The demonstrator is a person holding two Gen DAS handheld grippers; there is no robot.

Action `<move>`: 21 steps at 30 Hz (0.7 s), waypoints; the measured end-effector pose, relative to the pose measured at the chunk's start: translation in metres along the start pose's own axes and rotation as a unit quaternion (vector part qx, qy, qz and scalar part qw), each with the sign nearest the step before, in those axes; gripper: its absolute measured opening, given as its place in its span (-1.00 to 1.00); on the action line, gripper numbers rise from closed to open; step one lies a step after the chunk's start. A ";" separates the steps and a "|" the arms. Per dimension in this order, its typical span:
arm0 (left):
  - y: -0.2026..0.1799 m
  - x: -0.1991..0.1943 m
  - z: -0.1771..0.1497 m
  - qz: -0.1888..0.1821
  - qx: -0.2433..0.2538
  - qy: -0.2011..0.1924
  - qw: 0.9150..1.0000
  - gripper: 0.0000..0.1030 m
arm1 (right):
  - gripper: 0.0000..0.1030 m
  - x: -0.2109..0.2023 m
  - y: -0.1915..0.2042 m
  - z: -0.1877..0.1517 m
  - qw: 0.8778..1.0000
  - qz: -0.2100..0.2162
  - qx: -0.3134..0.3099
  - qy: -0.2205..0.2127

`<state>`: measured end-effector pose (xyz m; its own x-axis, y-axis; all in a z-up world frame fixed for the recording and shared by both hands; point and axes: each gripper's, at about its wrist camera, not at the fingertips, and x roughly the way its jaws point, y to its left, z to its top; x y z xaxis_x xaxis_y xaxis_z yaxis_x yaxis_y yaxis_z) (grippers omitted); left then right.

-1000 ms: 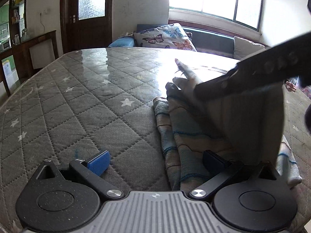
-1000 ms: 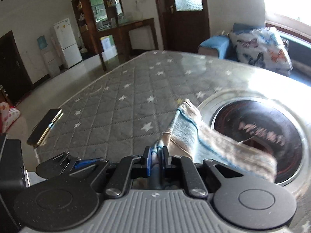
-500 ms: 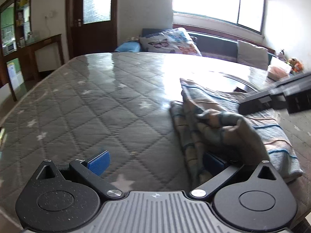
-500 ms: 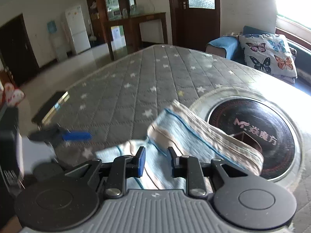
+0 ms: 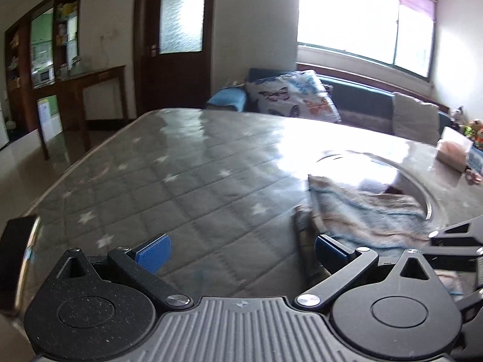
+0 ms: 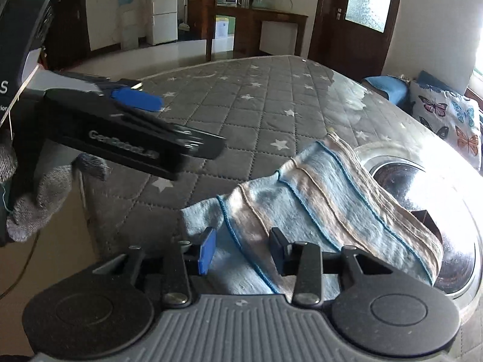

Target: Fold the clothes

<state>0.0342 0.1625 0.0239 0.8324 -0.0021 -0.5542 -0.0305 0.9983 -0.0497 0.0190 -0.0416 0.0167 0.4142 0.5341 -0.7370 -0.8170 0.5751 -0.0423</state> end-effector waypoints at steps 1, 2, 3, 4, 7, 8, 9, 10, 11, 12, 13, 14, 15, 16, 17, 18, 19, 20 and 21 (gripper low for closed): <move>-0.005 0.002 0.002 -0.005 0.004 0.000 1.000 1.00 | -0.16 -0.004 -0.002 -0.001 1.000 0.004 0.004 -0.002; -0.010 0.005 0.003 -0.008 0.008 0.001 1.000 1.00 | -0.09 -0.010 -0.004 -0.002 1.000 0.008 0.008 -0.005; -0.014 0.008 0.004 -0.011 0.011 0.004 1.000 1.00 | -0.06 -0.015 -0.007 -0.004 1.000 0.010 0.011 -0.008; -0.018 0.011 0.005 -0.014 0.015 0.006 1.000 1.00 | -0.05 -0.020 -0.010 -0.006 1.000 0.007 0.015 -0.010; -0.029 0.020 0.004 -0.017 0.032 0.012 0.999 1.00 | -0.05 -0.031 -0.020 -0.016 1.000 -0.011 0.028 -0.010; -0.031 0.023 0.004 -0.015 0.038 0.015 0.999 1.00 | -0.05 -0.034 -0.025 -0.020 0.999 -0.017 0.036 -0.010; -0.033 0.026 0.002 -0.011 0.045 0.018 0.999 1.00 | -0.05 -0.036 -0.030 -0.024 0.999 -0.022 0.046 -0.009; -0.034 0.030 0.001 -0.007 0.049 0.023 0.999 1.00 | -0.05 -0.038 -0.036 -0.029 0.998 -0.025 0.057 -0.006; -0.034 0.034 -0.001 -0.003 0.051 0.029 0.998 1.00 | -0.05 -0.040 -0.042 -0.035 0.997 -0.027 0.070 -0.002; -0.033 0.037 -0.003 -0.001 0.051 0.035 0.998 1.00 | -0.05 -0.039 -0.048 -0.040 0.996 -0.027 0.081 0.005; -0.031 0.040 -0.005 0.001 0.049 0.042 0.998 1.00 | -0.05 -0.038 -0.051 -0.044 0.996 -0.027 0.088 0.010; -0.030 0.042 -0.006 0.003 0.047 0.048 0.998 1.00 | -0.05 -0.038 -0.054 -0.049 0.995 -0.025 0.094 0.017; -0.028 0.045 -0.008 0.004 0.045 0.055 0.997 1.00 | -0.05 -0.037 -0.057 -0.053 0.995 -0.023 0.099 0.023; -0.026 0.048 -0.009 0.006 0.043 0.061 0.997 1.00 | -0.05 -0.038 -0.059 -0.055 0.995 -0.021 0.098 0.023; -0.026 0.047 -0.009 0.007 0.043 0.061 0.997 1.00 | -0.05 -0.040 -0.061 -0.055 0.995 -0.020 0.098 0.021; -0.025 0.046 -0.006 0.008 0.043 0.058 0.997 1.00 | -0.05 -0.043 -0.064 -0.054 0.995 -0.021 0.098 0.017; -0.025 0.045 -0.004 0.011 0.045 0.054 0.997 1.00 | -0.05 -0.045 -0.067 -0.052 0.995 -0.022 0.099 0.013; -0.026 0.045 -0.001 0.013 0.046 0.050 0.998 1.00 | -0.05 -0.047 -0.071 -0.051 0.995 -0.025 0.099 0.008; -0.027 0.046 0.003 0.014 0.048 0.048 0.998 1.00 | -0.05 -0.047 -0.074 -0.047 0.995 -0.029 0.100 0.002</move>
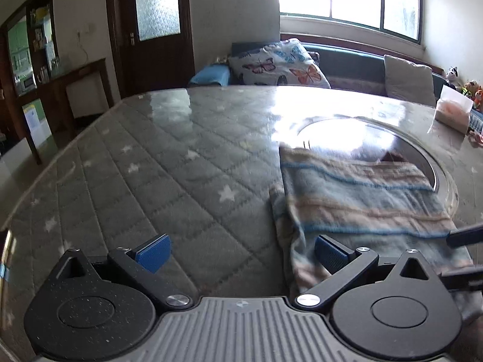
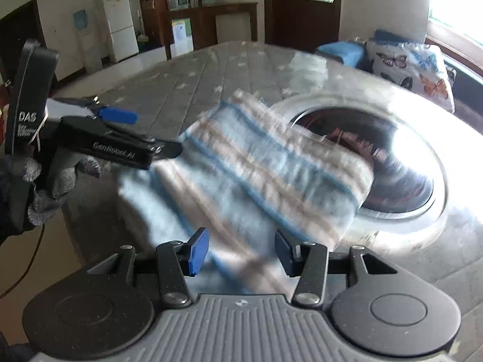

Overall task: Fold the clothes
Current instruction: 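Open the right gripper and release the folded shirt onto the stack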

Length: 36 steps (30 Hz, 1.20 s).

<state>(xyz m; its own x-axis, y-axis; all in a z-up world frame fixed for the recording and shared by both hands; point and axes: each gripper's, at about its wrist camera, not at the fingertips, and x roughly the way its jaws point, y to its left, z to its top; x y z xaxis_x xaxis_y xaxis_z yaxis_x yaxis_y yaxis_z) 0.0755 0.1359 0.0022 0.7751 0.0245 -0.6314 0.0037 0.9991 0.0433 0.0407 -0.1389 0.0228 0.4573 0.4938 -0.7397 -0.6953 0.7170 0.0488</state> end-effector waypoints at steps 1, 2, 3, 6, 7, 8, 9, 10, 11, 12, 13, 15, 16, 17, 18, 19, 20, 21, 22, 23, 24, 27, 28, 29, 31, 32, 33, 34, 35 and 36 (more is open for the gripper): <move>-0.001 0.002 0.005 0.001 0.001 -0.002 1.000 1.00 | -0.04 0.000 -0.003 0.003 1.000 -0.005 0.002 -0.006; -0.002 0.003 0.009 0.001 0.002 -0.004 1.000 1.00 | -0.04 0.001 -0.007 0.005 1.000 -0.009 0.005 -0.011; -0.002 0.005 0.014 0.001 0.002 -0.006 1.000 1.00 | -0.04 0.003 -0.012 0.008 1.000 -0.014 0.011 -0.016; -0.005 0.016 0.027 0.001 0.006 -0.008 1.000 1.00 | -0.04 0.011 -0.026 0.021 0.999 -0.027 0.031 -0.026; -0.008 0.021 0.032 0.001 0.008 -0.008 1.000 1.00 | -0.04 0.014 -0.030 0.023 0.999 -0.031 0.034 -0.028; -0.010 0.025 0.037 0.002 0.011 -0.008 1.000 1.00 | -0.04 0.016 -0.033 0.024 0.998 -0.034 0.037 -0.029; -0.011 0.030 0.040 0.001 0.014 -0.007 1.000 1.00 | -0.04 0.019 -0.038 0.026 0.998 -0.033 0.042 -0.030; -0.013 0.036 0.043 -0.002 0.016 -0.005 1.000 1.00 | -0.04 0.022 -0.044 0.027 0.998 -0.032 0.046 -0.030; -0.014 0.041 0.046 -0.005 0.018 -0.002 1.000 1.00 | -0.04 0.025 -0.047 0.029 0.998 -0.032 0.048 -0.030; -0.015 0.047 0.049 -0.004 0.019 0.002 1.000 1.00 | -0.04 0.027 -0.049 0.030 0.998 -0.032 0.050 -0.030; -0.015 0.053 0.050 -0.002 0.020 0.006 1.000 1.00 | -0.04 0.030 -0.050 0.029 0.998 -0.032 0.051 -0.029; -0.014 0.064 0.052 0.006 0.018 0.015 1.000 1.00 | -0.04 0.035 -0.054 0.028 0.998 -0.032 0.055 -0.028; -0.012 0.068 0.051 0.007 0.016 0.018 1.000 1.00 | -0.04 0.037 -0.056 0.028 0.997 -0.032 0.058 -0.026; -0.010 0.072 0.050 0.005 0.013 0.022 1.000 1.00 | -0.04 0.040 -0.058 0.027 0.997 -0.031 0.062 -0.022; -0.008 0.075 0.048 0.002 0.009 0.025 1.000 1.00 | -0.04 0.043 -0.060 0.026 0.997 -0.030 0.066 -0.018; -0.005 0.078 0.047 -0.001 0.005 0.028 1.000 1.00 | -0.04 0.045 -0.062 0.024 0.997 -0.030 0.069 -0.013; -0.003 0.079 0.046 -0.006 -0.001 0.031 1.000 1.00 | -0.04 0.047 -0.063 0.022 0.997 -0.029 0.072 -0.010; -0.001 0.079 0.047 -0.010 -0.006 0.034 0.999 1.00 | -0.04 0.047 -0.064 0.021 0.997 -0.028 0.073 -0.010; 0.000 0.076 0.049 -0.009 -0.006 0.031 0.999 1.00 | -0.04 0.046 -0.065 0.020 0.997 -0.027 0.074 -0.011; 0.000 0.073 0.051 -0.008 -0.006 0.026 1.000 1.00 | -0.04 0.045 -0.065 0.021 0.997 -0.027 0.074 -0.012; 0.001 0.070 0.054 -0.007 -0.005 0.022 1.000 1.00 | -0.04 0.044 -0.065 0.022 0.997 -0.028 0.072 -0.015; -0.001 0.068 0.061 0.002 0.007 0.011 1.000 1.00 | -0.04 0.043 -0.064 0.027 0.997 -0.027 0.067 -0.026; -0.002 0.071 0.061 0.002 0.009 0.014 1.000 1.00 | -0.04 0.043 -0.063 0.029 0.997 -0.026 0.066 -0.030; -0.003 0.076 0.061 0.004 0.013 0.019 1.000 1.00 | -0.04 0.043 -0.062 0.030 0.997 -0.024 0.064 -0.033; -0.005 0.086 0.058 0.011 0.021 0.034 0.999 1.00 | -0.05 0.047 -0.060 0.035 0.997 -0.019 0.060 -0.034; -0.005 0.088 0.056 0.012 0.022 0.035 0.999 1.00 | -0.05 0.050 -0.059 0.037 0.998 -0.017 0.059 -0.033; -0.005 0.089 0.054 0.011 0.021 0.035 0.999 1.00 | -0.05 0.052 -0.058 0.039 0.998 -0.016 0.059 -0.031; -0.004 0.089 0.054 0.010 0.020 0.035 0.999 1.00 | -0.05 0.055 -0.058 0.039 0.998 -0.016 0.059 -0.028; -0.002 0.089 0.054 0.009 0.018 0.036 0.999 1.00 | -0.05 0.057 -0.058 0.040 0.998 -0.016 0.060 -0.026; -0.001 0.090 0.054 0.009 0.015 0.037 0.999 1.00 | -0.04 0.059 -0.058 0.041 0.998 -0.016 0.061 -0.023</move>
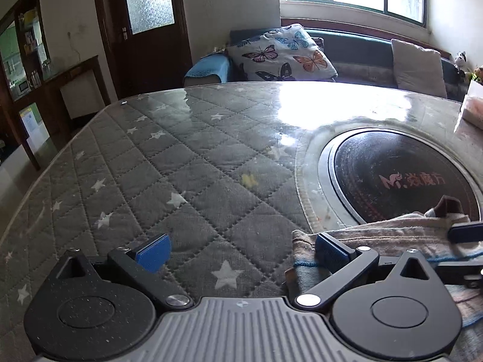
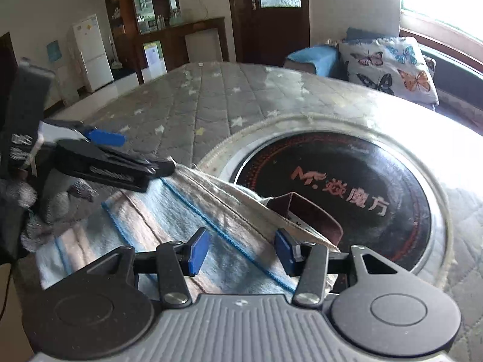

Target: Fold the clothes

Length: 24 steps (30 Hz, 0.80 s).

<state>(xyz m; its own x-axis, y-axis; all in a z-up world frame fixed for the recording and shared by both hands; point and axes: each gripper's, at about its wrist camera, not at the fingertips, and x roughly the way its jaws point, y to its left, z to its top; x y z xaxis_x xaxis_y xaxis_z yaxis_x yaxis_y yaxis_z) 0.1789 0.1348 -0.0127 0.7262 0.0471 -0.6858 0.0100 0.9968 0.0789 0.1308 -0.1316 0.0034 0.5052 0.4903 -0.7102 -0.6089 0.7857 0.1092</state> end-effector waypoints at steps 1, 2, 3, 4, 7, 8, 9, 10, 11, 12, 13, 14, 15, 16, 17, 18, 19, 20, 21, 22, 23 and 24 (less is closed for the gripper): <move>0.001 -0.001 0.000 0.001 -0.001 0.000 1.000 1.00 | -0.04 0.002 0.000 0.000 1.000 0.000 0.001 0.002; 0.002 -0.002 0.000 0.002 -0.001 0.000 1.000 1.00 | -0.04 0.005 0.000 0.001 1.000 0.000 0.001 0.005; 0.002 -0.005 0.001 0.003 0.000 -0.003 1.000 1.00 | -0.04 0.005 0.002 0.001 1.000 -0.002 0.000 0.005; 0.002 -0.008 0.001 0.003 0.001 -0.006 1.000 1.00 | -0.04 0.003 0.005 0.001 1.000 -0.005 -0.004 0.002; -0.001 -0.016 0.000 -0.003 0.014 -0.015 1.000 1.00 | -0.04 -0.007 0.018 0.001 1.000 0.007 -0.024 -0.007; -0.002 -0.017 -0.001 -0.003 0.021 -0.016 1.000 1.00 | -0.04 -0.008 0.023 0.001 0.999 0.011 -0.030 -0.009; -0.004 -0.018 -0.001 -0.001 0.026 -0.015 1.000 1.00 | -0.04 -0.010 0.030 0.000 0.999 0.019 -0.039 -0.011; -0.004 -0.018 -0.001 0.000 0.029 -0.015 0.999 1.00 | -0.04 -0.012 0.040 -0.002 0.998 0.028 -0.051 -0.012; -0.004 -0.018 -0.001 0.002 0.032 -0.014 0.999 1.00 | -0.03 -0.012 0.047 -0.002 0.997 0.034 -0.062 -0.013; -0.004 -0.019 -0.001 0.003 0.032 -0.014 0.999 1.00 | -0.02 -0.012 0.055 -0.003 0.997 0.039 -0.073 -0.013; -0.003 -0.019 -0.001 0.003 0.030 -0.014 0.999 1.00 | -0.02 -0.010 0.062 -0.004 0.996 0.043 -0.082 -0.011; -0.003 -0.019 -0.002 0.003 0.029 -0.013 1.000 1.00 | -0.02 -0.007 0.070 -0.006 0.995 0.048 -0.090 -0.007; -0.002 -0.019 -0.002 0.004 0.027 -0.012 1.000 1.00 | -0.02 -0.005 0.077 -0.008 0.994 0.053 -0.100 -0.005; -0.001 -0.019 -0.002 0.004 0.026 -0.011 1.000 1.00 | -0.02 -0.004 0.085 -0.011 0.992 0.057 -0.109 -0.003; -0.001 -0.019 -0.003 0.004 0.026 -0.010 1.000 1.00 | -0.02 -0.003 0.092 -0.014 0.991 0.061 -0.118 -0.001; 0.000 -0.019 -0.004 0.004 0.025 -0.009 1.000 1.00 | -0.02 -0.003 0.099 -0.016 0.990 0.064 -0.128 -0.001; 0.000 -0.019 -0.005 0.005 0.024 -0.008 1.000 1.00 | -0.02 -0.004 0.106 -0.019 0.988 0.063 -0.139 -0.003; 0.000 -0.018 -0.005 0.006 0.022 -0.007 1.000 1.00 | -0.02 -0.005 0.113 -0.021 0.987 0.063 -0.150 -0.005; 0.000 -0.018 -0.006 0.006 0.020 -0.007 1.000 1.00 | -0.02 -0.006 0.118 -0.023 0.985 0.063 -0.160 -0.007; 0.000 -0.019 -0.007 0.006 0.019 -0.007 1.000 1.00 | -0.02 -0.009 0.123 -0.024 0.983 0.064 -0.170 -0.009; 0.000 -0.019 -0.007 0.007 0.019 -0.008 1.000 1.00 | -0.02 -0.011 0.127 -0.025 0.982 0.065 -0.177 -0.012; 0.000 -0.019 -0.008 0.007 0.017 -0.008 1.000 1.00 | -0.02 -0.013 0.131 -0.026 0.981 0.067 -0.182 -0.014</move>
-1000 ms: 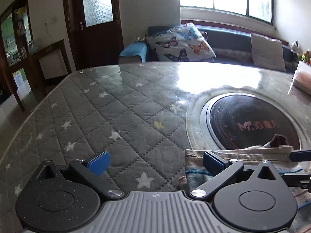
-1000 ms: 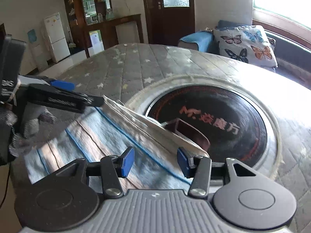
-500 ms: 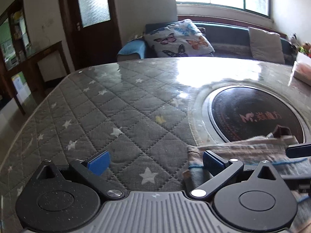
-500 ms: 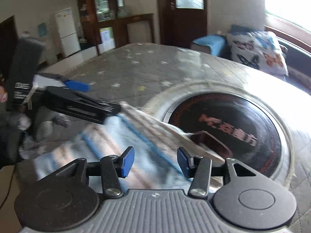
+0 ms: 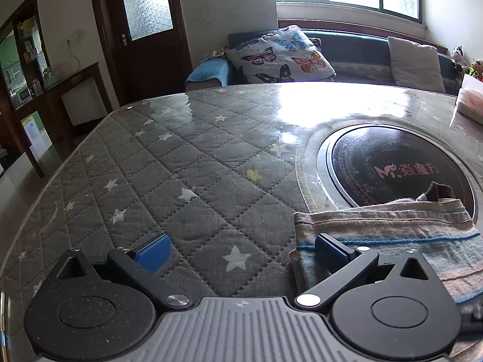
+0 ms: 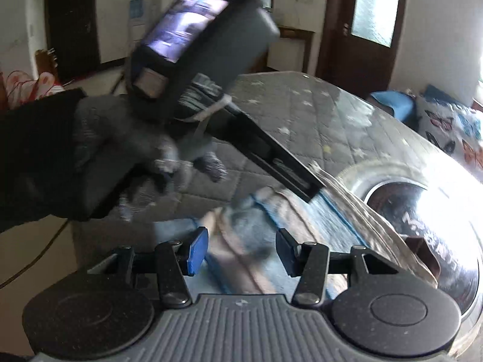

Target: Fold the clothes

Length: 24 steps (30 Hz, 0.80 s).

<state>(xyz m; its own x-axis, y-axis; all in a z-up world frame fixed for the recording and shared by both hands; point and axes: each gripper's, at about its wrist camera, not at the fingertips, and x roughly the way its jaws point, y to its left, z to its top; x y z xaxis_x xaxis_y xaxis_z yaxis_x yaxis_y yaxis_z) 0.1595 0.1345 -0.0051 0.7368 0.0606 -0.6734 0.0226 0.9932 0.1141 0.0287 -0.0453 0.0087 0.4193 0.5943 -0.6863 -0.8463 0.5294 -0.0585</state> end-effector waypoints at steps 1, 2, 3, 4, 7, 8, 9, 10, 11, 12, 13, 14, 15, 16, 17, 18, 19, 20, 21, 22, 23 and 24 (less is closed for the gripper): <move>0.000 0.000 -0.001 0.000 -0.002 0.001 1.000 1.00 | -0.02 0.000 0.003 0.000 1.000 0.002 -0.005 0.001; 0.000 0.000 -0.001 0.001 -0.004 0.001 1.000 1.00 | -0.02 0.002 0.006 -0.001 1.000 0.005 -0.011 0.005; 0.001 0.000 -0.001 0.001 -0.006 0.002 1.000 1.00 | -0.02 0.003 0.008 -0.001 1.000 0.008 -0.016 0.010; 0.001 0.000 -0.002 0.002 -0.007 0.002 1.000 1.00 | -0.02 0.005 0.011 -0.002 1.000 0.009 -0.022 0.013; 0.002 -0.001 -0.003 0.003 -0.012 0.003 1.000 1.00 | -0.02 0.006 0.017 -0.005 0.999 0.001 -0.034 0.013; 0.002 -0.001 -0.003 0.004 -0.012 0.003 1.000 1.00 | -0.02 0.005 0.018 -0.004 0.999 0.001 -0.034 0.011; 0.002 -0.001 -0.003 0.005 -0.012 0.003 1.000 1.00 | -0.02 0.003 0.018 -0.004 0.999 0.002 -0.032 0.009; 0.002 0.000 -0.004 0.006 -0.014 0.004 1.000 1.00 | -0.02 0.002 0.019 -0.003 0.999 0.003 -0.032 0.009; 0.002 0.000 -0.004 0.006 -0.016 0.005 1.000 1.00 | -0.02 0.002 0.020 -0.003 0.999 0.004 -0.034 0.012; 0.002 0.000 -0.004 0.007 -0.018 0.006 1.000 1.00 | -0.02 0.005 0.022 -0.004 0.999 0.003 -0.037 0.016; 0.002 0.000 -0.005 0.007 -0.019 0.006 1.000 1.00 | -0.02 0.007 0.023 -0.006 0.999 0.001 -0.039 0.018; 0.002 0.000 -0.005 0.008 -0.020 0.006 1.000 1.00 | -0.02 0.008 0.024 -0.006 0.999 -0.001 -0.039 0.019; 0.002 -0.001 -0.006 0.008 -0.021 0.005 1.000 1.00 | -0.02 0.008 0.026 -0.007 0.999 -0.002 -0.040 0.018; 0.003 -0.001 -0.007 0.009 -0.021 0.006 1.000 1.00 | -0.02 0.006 0.025 -0.007 0.999 -0.002 -0.039 0.016; 0.003 -0.002 -0.007 0.009 -0.021 0.006 1.000 1.00 | -0.03 0.002 0.024 -0.008 0.999 -0.002 -0.039 0.013; 0.004 -0.002 -0.008 0.009 -0.022 0.006 1.000 1.00 | -0.03 0.000 0.024 -0.007 0.999 -0.001 -0.038 0.012; 0.004 -0.003 -0.009 0.009 -0.023 0.006 1.000 1.00 | -0.02 -0.003 0.024 -0.007 0.999 0.001 -0.038 0.010; 0.004 -0.003 -0.010 0.010 -0.025 0.007 1.000 1.00 | -0.02 -0.004 0.024 -0.007 0.999 0.003 -0.037 0.011; 0.005 -0.004 -0.010 0.011 -0.027 0.008 1.000 1.00 | -0.02 -0.004 0.025 -0.009 0.999 0.007 -0.037 0.016; 0.005 -0.006 -0.012 0.011 -0.029 0.008 0.999 1.00 | -0.02 -0.003 0.025 -0.010 0.999 0.007 -0.037 0.020; 0.005 -0.009 -0.014 0.010 -0.030 0.006 0.999 1.00 | -0.02 -0.004 0.026 -0.012 0.999 0.005 -0.037 0.021; 0.006 -0.012 -0.016 0.008 -0.031 0.004 0.999 1.00 | -0.02 -0.007 0.025 -0.013 0.999 0.007 -0.033 0.020</move>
<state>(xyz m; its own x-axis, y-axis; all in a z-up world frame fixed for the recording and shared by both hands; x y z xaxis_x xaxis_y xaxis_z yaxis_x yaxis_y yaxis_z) 0.1396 0.1410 -0.0078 0.7307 0.0772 -0.6783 -0.0319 0.9964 0.0791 0.0004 -0.0434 0.0027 0.3949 0.5765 -0.7153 -0.8726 0.4789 -0.0958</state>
